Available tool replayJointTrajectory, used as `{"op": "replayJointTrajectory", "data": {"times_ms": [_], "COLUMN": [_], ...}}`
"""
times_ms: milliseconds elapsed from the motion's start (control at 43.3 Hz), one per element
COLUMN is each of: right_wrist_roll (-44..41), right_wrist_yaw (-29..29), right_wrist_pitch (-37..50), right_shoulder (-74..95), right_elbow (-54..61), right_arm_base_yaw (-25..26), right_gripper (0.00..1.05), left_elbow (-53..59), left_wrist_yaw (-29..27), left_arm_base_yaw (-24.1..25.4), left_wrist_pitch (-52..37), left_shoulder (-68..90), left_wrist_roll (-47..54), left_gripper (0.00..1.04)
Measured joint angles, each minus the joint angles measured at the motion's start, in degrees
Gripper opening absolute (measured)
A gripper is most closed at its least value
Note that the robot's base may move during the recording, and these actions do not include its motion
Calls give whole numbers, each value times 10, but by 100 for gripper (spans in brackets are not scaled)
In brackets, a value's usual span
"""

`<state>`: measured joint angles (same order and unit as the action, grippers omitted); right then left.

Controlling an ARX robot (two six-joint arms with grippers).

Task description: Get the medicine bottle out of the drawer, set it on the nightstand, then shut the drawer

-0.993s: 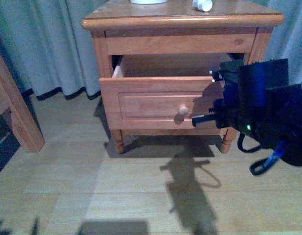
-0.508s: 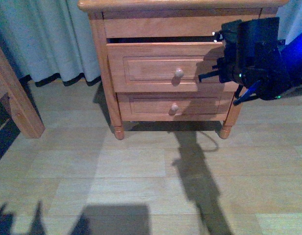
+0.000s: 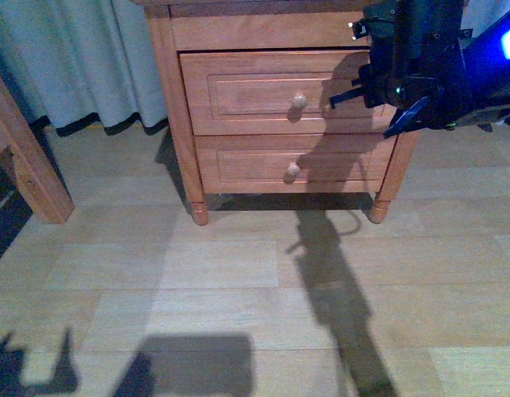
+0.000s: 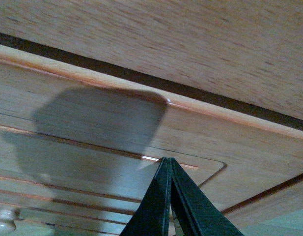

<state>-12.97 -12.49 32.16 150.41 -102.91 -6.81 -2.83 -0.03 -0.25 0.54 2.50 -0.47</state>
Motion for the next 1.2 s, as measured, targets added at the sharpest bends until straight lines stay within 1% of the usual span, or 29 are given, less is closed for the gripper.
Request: {"op": "replayJointTrajectory", "data": {"times_ms": [115, 300, 346, 462, 508, 600, 716, 854, 970, 1062, 1154, 1200], "right_wrist_roll": [24, 87, 118, 166, 191, 208, 216, 226, 232, 235, 234, 224], "right_wrist_yaw": [6, 32, 40, 63, 80, 103, 127, 179, 258, 322, 386, 376], "right_wrist_pitch": [14, 50, 57, 75, 75, 70, 35, -50, -150, -242, -326, -319], "right_shoulder": [-9, -87, -125, -210, -276, -370, -483, -734, -950, -1108, -1247, -1297], "right_elbow": [25, 159, 211, 305, 365, 437, 496, 574, 645, 708, 766, 791], "right_arm_base_yaw": [5, 19, 22, 25, 27, 35, 55, 115, 171, 234, 316, 334], "right_gripper": [3, 3, 3, 3, 3, 3, 3, 3, 3, 3, 3, 3], "left_elbow": [0, 0, 0, 0, 0, 0, 0, 0, 0, 0, 0, 0], "left_wrist_yaw": [0, 0, 0, 0, 0, 0, 0, 0, 0, 0, 0, 0], "left_arm_base_yaw": [0, 0, 0, 0, 0, 0, 0, 0, 0, 0, 0, 0], "left_wrist_pitch": [0, 0, 0, 0, 0, 0, 0, 0, 0, 0, 0, 0], "left_shoulder": [0, 0, 0, 0, 0, 0, 0, 0, 0, 0, 0, 0], "left_wrist_roll": [0, 0, 0, 0, 0, 0, 0, 0, 0, 0, 0, 0], "left_gripper": [98, 98, 98, 98, 98, 98, 98, 98, 98, 98, 98, 98]}}
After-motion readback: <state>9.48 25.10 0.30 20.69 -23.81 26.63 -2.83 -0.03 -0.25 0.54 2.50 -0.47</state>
